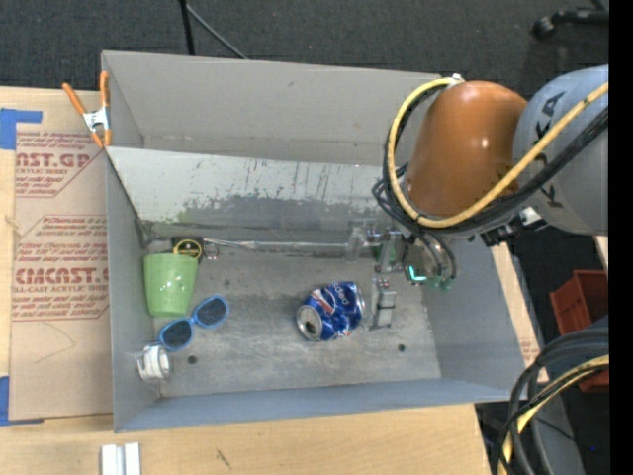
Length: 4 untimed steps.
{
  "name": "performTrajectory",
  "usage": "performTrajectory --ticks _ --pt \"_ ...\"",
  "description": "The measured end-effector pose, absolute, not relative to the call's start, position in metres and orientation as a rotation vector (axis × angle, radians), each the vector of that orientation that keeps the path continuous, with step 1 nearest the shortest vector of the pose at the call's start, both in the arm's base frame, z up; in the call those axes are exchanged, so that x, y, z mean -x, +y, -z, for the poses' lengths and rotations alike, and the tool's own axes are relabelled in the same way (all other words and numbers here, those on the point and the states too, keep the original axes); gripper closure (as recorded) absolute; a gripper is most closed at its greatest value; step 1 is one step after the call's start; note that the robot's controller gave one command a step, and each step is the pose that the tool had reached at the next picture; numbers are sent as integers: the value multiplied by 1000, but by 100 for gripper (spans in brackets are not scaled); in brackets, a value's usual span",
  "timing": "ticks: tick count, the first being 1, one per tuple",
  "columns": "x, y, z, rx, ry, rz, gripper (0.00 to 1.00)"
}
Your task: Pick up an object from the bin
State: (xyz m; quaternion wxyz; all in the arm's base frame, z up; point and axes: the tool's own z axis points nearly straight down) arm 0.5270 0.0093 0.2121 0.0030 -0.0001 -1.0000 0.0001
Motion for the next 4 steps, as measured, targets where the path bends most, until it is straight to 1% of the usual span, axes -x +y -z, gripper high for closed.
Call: performTrajectory --ticks 1,2,3,4 --pt "-536 -6 -95 -157 -3132 0 0" --pt "-538 -5 -100 -156 -3139 0 100" --pt "-538 -15 -285 -96 -3152 -2 100" --pt "-536 -15 -280 -96 -3144 0 100"
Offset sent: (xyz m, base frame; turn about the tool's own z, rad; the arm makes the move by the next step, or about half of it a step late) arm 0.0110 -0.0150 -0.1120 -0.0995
